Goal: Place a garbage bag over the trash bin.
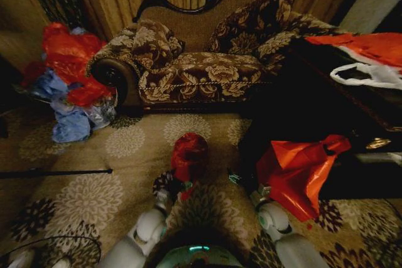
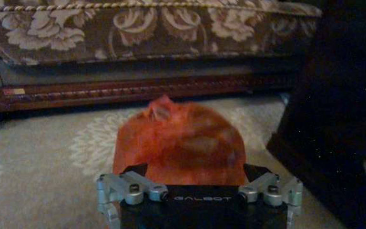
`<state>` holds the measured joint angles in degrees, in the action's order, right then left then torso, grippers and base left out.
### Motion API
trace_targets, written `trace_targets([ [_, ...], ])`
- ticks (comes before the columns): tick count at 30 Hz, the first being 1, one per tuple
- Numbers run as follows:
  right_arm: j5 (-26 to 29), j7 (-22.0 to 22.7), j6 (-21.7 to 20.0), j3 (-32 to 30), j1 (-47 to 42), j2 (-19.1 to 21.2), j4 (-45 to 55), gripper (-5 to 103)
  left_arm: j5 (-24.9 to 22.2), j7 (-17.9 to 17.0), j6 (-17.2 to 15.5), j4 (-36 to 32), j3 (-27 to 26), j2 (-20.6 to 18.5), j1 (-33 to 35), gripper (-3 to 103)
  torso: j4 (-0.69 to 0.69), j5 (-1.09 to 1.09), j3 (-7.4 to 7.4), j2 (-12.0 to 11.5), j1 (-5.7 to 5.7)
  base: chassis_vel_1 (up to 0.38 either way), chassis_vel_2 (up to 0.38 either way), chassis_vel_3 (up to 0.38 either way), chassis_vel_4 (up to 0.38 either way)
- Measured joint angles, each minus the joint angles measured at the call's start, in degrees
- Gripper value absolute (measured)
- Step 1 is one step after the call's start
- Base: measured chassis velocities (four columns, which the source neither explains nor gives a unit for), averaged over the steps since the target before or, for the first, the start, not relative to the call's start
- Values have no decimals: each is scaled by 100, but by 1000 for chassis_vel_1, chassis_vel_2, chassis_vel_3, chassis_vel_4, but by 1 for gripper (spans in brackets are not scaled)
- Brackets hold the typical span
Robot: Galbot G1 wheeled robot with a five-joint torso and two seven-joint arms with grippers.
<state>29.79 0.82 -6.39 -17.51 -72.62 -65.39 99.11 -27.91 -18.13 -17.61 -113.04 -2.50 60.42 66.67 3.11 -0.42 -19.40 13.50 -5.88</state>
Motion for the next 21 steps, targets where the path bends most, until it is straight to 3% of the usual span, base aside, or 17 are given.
trace_targets([
  [3, 21, 12, -8, -51, -1, 2, -3, 100, -805, -455, -548, 54, 353, 8, -943, 100, 1, 1, -1, 0, -1, 0, 0, 0, 0],
  [4, 21, 12, -8, -51, -1, 2, -3, 100, -805, -455, -548, 54, 353, 8, -943, 100, 1, 1, -1, 0, -1, 0, 0, 0, 0],
  [5, 22, 17, -8, -76, -1, -2, -16, 100, -1063, -653, -719, 132, 452, 66, -1228, 102, 2, 2, 0, 0, 0, 0, 0, 0, 0],
  [7, 23, 26, -8, -133, -8, -15, -60, 100, -1782, -1167, -996, 551, 743, 306, -1959, 94, 0, -1, -1, 0, -1, 0, 0, 0, 0],
  [12, 28, 39, -1, -182, -8, -23, -119, 100, -2125, -1562, -1257, 965, 950, 458, -2493, 87, 1, 1, -1, 0, -1, 0, 0, 0, 0],
  [14, 32, 41, 11, -232, 12, -32, -195, 100, -2611, -2018, -1549, 1339, 1027, 587, -2900, 79, 1, 2, -1, 0, -1, 0, 0, 0, 0],
  [15, 32, 41, 11, -232, 12, -32, -195, 100, -2611, -2018, -1549, 1339, 1027, 587, -2900, 79, 1, 2, -1, 0, -1, 0, 0, 0, 0],
  [16, 33, 41, 22, -255, 28, -39, -239, 100, -2721, -2094, -1658, 1673, 1058, 663, -3129, 71, 0, 1, -1, 0, -1, 0, 0, 0, 0],
  [18, 39, 43, 24, -262, 34, -45, -253, 100, -2746, -2105, -1697, 1875, 1084, 707, -3259, 71, 0, 1, -1, -1, -1, 0, 0, 0, 0],
  [21, 59, 58, 25, -272, 60, -50, -281, 100, -2829, -2148, -1744, 2387, 1163, 857, -3544, 63, 0, 1, -1, 0, -1, 0, 0, 0, 0],
])
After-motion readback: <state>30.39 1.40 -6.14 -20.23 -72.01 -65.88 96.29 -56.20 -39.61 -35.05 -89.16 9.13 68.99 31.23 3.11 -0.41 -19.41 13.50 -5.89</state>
